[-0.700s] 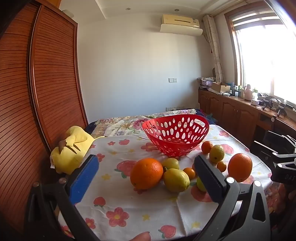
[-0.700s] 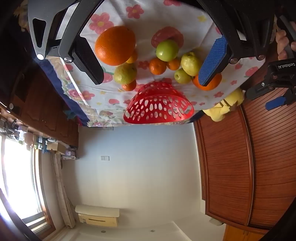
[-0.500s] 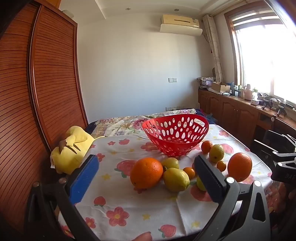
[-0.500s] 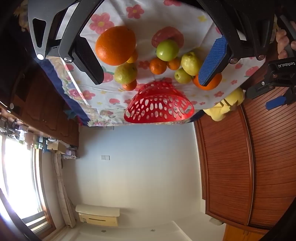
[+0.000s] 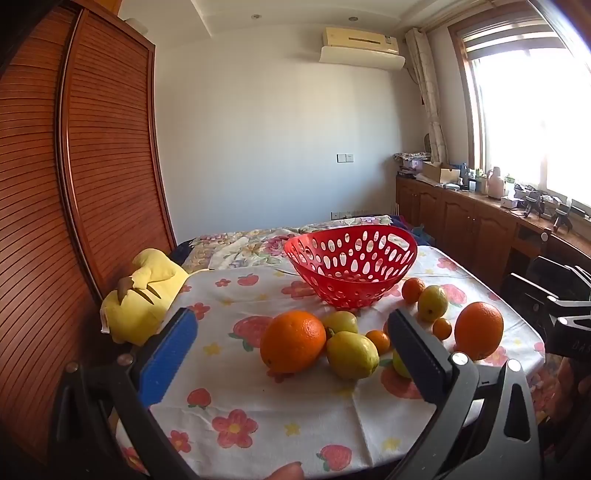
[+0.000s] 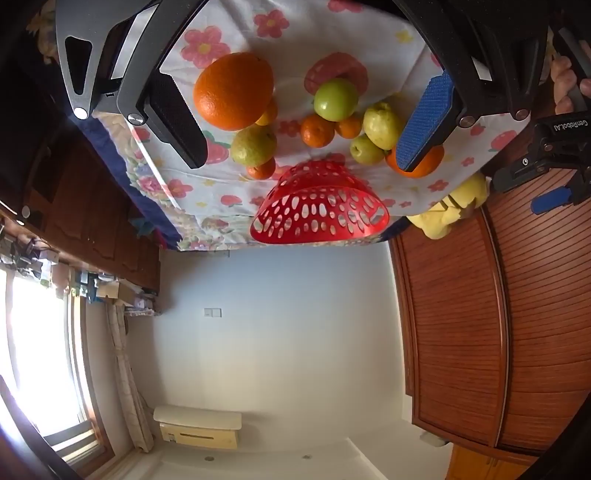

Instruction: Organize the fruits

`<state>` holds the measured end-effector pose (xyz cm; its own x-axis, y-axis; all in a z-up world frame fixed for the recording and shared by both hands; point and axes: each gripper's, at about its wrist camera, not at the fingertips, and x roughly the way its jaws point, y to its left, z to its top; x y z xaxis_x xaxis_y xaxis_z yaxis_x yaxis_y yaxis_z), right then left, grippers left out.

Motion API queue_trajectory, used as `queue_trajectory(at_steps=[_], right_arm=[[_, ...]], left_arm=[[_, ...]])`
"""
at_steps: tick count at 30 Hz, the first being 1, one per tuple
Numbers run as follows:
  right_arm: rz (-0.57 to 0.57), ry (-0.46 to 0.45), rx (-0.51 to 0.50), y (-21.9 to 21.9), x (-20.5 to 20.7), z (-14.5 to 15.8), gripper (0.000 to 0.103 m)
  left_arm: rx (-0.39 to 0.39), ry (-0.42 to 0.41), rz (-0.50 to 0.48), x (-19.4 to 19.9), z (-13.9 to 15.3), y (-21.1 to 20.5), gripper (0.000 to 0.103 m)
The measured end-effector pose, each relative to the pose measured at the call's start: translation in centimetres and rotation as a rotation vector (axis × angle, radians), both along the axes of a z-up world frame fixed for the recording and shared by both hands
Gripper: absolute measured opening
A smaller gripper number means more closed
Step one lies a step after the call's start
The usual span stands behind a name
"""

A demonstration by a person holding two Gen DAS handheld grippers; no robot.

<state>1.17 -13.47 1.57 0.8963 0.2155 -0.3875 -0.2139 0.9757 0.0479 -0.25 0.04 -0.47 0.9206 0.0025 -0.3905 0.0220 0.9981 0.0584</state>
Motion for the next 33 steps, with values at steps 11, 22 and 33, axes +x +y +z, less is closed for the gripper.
queue_trajectory(at_steps=[11,22,33], right_arm=[[-0.004,0.001,0.0,-0.36,-0.15,0.15,0.103],[-0.003,0.0,0.003,-0.36,-0.12,0.1,0.103],[-0.006,-0.005,0.003,-0.86,-0.53,0.52,0.103]], left_arm=[[-0.003,0.001,0.003,-0.1,-0.15,0.16,0.103],[-0.002,-0.003,0.001,-0.28,0.34,0.11,0.103],[0.0,-0.004,0.0,-0.39,0.69,0.04,0.103]])
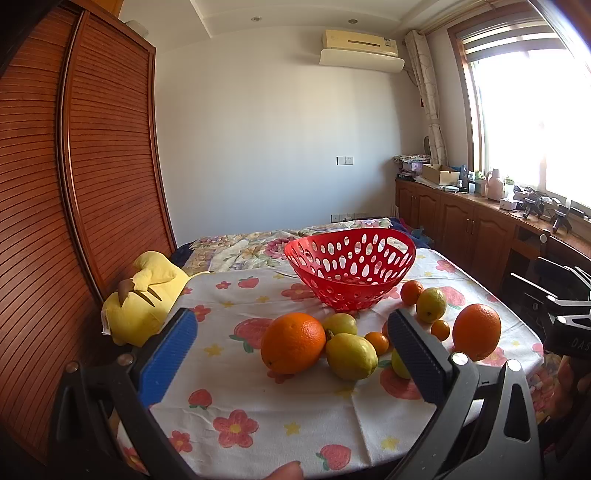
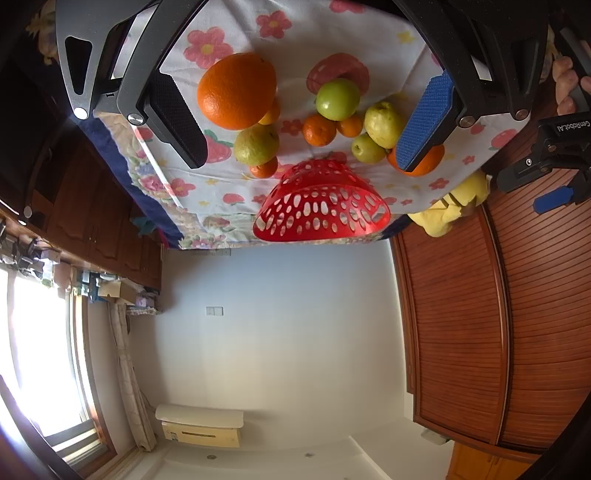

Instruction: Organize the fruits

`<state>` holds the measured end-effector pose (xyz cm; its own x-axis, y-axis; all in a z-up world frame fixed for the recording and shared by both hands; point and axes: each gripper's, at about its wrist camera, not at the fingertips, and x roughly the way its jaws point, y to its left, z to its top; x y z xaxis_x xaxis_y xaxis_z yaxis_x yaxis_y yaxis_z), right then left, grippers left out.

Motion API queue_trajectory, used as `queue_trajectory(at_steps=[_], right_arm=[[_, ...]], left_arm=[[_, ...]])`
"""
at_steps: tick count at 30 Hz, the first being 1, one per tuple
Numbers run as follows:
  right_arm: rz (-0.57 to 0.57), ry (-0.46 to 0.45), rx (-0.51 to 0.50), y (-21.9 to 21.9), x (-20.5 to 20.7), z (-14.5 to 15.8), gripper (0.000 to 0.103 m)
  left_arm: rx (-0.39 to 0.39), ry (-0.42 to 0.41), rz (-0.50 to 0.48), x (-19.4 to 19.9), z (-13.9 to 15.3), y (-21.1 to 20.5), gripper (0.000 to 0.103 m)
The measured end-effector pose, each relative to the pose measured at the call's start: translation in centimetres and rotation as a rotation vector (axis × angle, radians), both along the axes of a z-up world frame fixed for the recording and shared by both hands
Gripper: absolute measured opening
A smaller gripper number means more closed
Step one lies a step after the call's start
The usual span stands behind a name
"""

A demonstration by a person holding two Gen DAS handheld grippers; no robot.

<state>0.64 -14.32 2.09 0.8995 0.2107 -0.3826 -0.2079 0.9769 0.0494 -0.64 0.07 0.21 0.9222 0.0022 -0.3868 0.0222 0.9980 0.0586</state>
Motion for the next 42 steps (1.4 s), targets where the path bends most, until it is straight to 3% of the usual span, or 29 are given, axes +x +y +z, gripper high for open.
queue_trajectory(at_steps=[32,42], right_arm=[[0.0,-0.004,0.0,0.0,-0.1,0.0,0.103],[0.001,0.007,-0.003,-0.3,0.2,0.0,0.103]], left_arm=[[0.004,-0.005,-0.01,-0.3,0.6,-0.3,0.103],[-0.002,0.031,-0.024,0.7,-1.0,-0.2,0.103]])
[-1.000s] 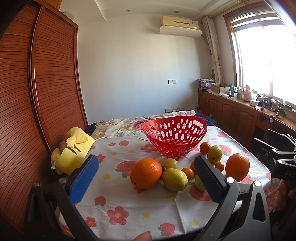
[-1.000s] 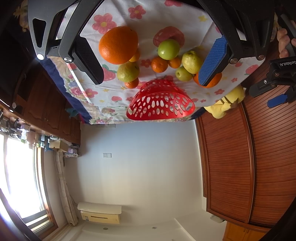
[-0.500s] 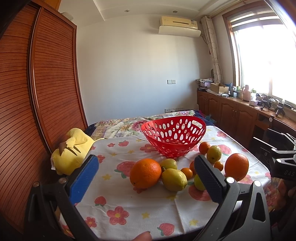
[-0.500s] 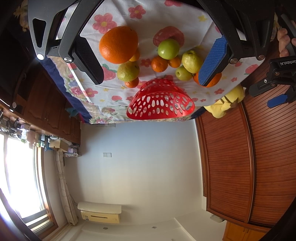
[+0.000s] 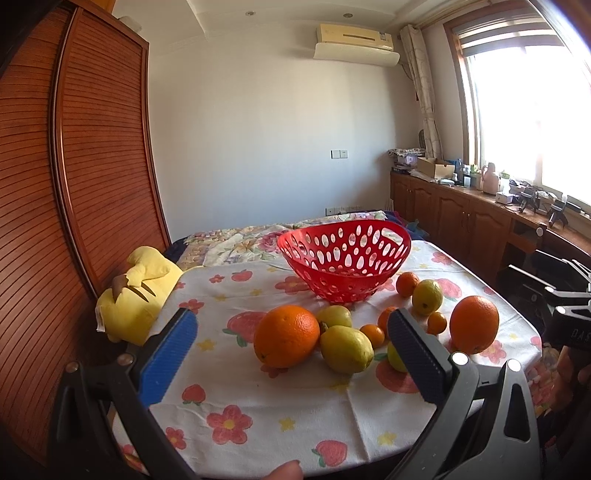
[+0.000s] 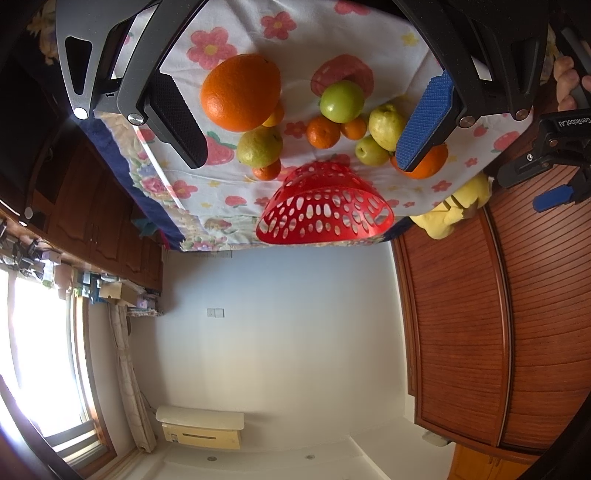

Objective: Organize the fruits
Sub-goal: 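Move the left tool toward the yellow pear while the right tool approaches the large orange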

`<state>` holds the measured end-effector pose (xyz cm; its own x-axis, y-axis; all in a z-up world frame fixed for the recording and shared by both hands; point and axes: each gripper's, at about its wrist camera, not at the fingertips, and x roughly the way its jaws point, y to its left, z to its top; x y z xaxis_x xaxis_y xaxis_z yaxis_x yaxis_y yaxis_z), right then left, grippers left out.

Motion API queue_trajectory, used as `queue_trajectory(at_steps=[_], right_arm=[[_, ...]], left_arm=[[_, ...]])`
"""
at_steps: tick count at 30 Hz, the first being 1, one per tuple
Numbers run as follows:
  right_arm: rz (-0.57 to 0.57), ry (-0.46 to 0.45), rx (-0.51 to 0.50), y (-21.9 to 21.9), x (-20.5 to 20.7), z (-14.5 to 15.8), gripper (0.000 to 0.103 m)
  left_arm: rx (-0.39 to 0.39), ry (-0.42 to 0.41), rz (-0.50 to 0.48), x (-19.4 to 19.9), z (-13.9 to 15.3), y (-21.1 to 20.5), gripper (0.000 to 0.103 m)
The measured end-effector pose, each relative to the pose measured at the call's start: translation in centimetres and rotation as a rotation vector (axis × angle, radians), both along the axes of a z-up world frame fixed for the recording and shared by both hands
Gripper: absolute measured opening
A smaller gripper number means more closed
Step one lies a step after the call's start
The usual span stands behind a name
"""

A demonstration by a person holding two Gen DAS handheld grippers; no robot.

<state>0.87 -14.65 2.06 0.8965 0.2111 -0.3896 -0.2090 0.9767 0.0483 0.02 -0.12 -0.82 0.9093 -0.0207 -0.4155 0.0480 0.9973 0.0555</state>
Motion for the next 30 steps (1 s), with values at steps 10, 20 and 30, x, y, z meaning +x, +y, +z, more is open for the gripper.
queue_trajectory(at_steps=[10,20,30], right_arm=[[-0.017,0.086,-0.015,-1.5,2.7,-3.1,0.103],[-0.017,0.167,-0.067,-2.5,5.1,-7.0,0.102],[0.004,0.238,-0.09,-3.5,6.8,-9.2,0.1]], left_arm=[[-0.032,0.101,-0.038,2.3,-3.9,-0.1,0.103],[-0.073,0.197,-0.095,5.1,-7.1,-0.9,0.103],[-0.086,0.266,-0.135,7.9,-9.1,-1.7,0.102]])
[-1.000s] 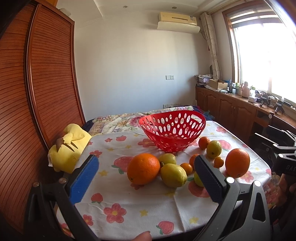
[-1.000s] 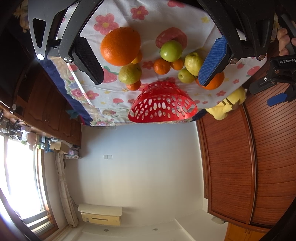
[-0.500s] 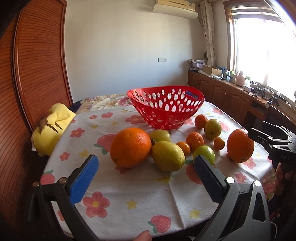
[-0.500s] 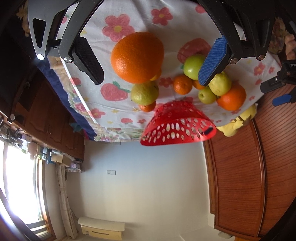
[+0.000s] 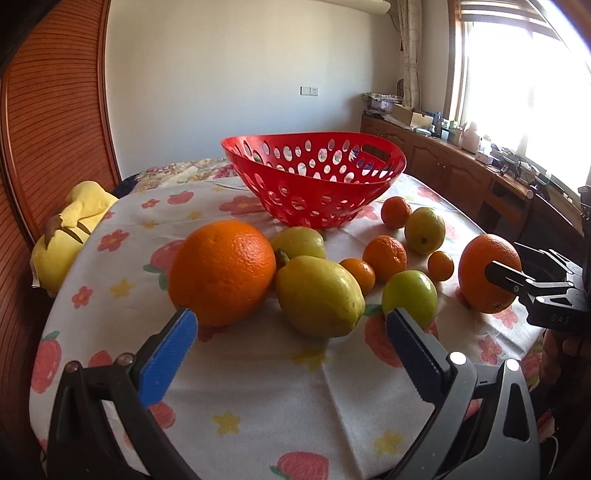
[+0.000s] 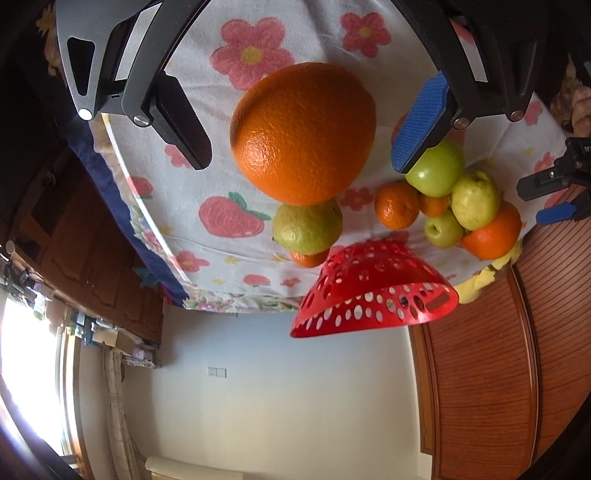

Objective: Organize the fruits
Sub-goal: 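Move the left tool toward the yellow pear while the right tool approaches the large orange, then close the left tool on the yellow pear while the right tool closes on the large orange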

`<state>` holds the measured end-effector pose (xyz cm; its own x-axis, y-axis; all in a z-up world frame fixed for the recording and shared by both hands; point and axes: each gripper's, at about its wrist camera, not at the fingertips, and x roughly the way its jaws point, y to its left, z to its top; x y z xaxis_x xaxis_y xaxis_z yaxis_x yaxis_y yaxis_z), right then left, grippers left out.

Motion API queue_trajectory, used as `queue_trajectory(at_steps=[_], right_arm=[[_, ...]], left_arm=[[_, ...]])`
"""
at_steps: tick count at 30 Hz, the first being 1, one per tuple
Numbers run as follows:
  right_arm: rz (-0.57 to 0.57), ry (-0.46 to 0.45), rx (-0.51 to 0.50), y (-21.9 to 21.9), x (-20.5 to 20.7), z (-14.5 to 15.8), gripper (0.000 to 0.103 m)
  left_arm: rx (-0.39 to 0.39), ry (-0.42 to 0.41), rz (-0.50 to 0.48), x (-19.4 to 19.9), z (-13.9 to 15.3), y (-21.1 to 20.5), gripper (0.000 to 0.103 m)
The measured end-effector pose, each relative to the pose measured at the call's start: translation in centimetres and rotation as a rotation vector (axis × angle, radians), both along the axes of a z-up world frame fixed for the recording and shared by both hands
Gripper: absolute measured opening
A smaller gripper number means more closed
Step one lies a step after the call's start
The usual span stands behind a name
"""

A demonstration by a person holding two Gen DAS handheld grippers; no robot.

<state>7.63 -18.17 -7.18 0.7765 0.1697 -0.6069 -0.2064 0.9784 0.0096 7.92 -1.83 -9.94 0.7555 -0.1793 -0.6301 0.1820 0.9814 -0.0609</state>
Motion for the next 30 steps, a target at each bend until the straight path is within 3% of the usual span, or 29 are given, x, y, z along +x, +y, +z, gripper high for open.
queue_trajectory(at_steps=[8,15,27,30], right_arm=[[-0.001,0.051,0.016,-0.4,0.5,-1.5,0.1],[0.011,0.075,0.011,0.0,0.5,-2.2,0.1],[0.019,0.089,0.019,0.3,0.8,-2.7,0.1],[0.016,0.089,0.022,0.2,0.8,-2.7,0.1]], left_arm=[[-0.004,0.039,-0.06,1.3,-0.5,-1.3,0.096],[-0.033,0.059,-0.055,2.5,-0.7,-1.3,0.082],[0.077,0.054,-0.072,3.5,-1.4,-3.3,0.081],[0.099,0.049,-0.062,3.5,-1.9,-3.2,0.066]])
